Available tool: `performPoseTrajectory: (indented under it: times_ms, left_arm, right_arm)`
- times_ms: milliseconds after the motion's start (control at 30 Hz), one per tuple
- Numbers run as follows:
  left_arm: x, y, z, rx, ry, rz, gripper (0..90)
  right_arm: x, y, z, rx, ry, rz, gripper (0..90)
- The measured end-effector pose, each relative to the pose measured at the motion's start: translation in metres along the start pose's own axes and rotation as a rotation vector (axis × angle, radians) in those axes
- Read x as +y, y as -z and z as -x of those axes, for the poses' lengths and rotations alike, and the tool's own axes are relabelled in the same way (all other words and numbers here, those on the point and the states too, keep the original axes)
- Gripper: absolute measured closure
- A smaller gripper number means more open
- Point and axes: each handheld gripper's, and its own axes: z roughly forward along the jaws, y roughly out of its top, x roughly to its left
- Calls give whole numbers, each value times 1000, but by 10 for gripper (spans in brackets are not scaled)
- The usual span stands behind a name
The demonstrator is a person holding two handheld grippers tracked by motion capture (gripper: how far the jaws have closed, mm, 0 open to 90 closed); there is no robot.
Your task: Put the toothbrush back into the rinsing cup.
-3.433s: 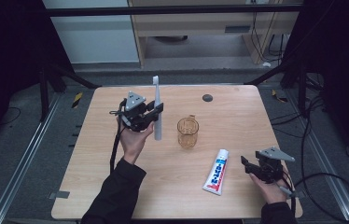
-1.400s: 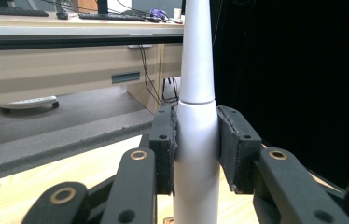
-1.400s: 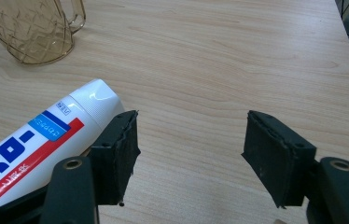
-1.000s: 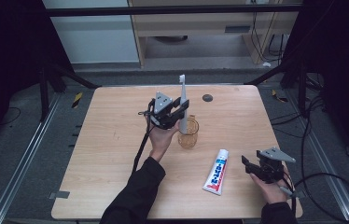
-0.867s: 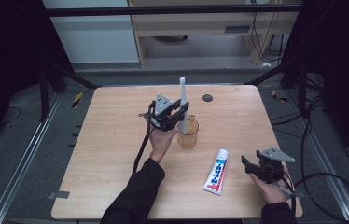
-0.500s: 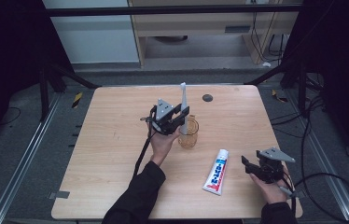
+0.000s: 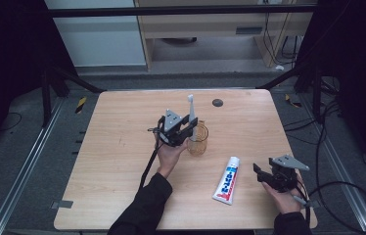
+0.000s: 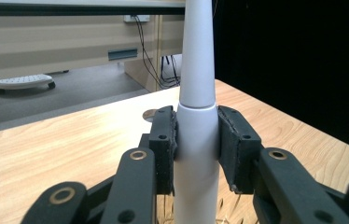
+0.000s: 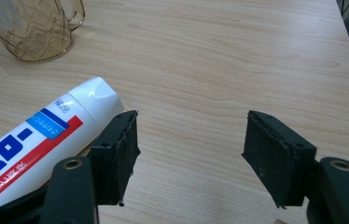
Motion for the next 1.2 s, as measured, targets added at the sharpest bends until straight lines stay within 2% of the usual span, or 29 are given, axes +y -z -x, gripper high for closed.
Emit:
performPoseTrajectory:
  times_ms: [667, 1067, 1200]
  left_arm:
    - [-15, 1, 3, -2, -38, -46, 676]
    - [-17, 3, 1, -3, -36, -50, 668]
    - [-18, 4, 1, -2, -39, -55, 634]
  right_arm:
    - [0, 0, 0, -2, 4, 0, 351]
    - [0, 0, 0, -2, 5, 0, 349]
    - [0, -1, 0, -3, 7, -1, 348]
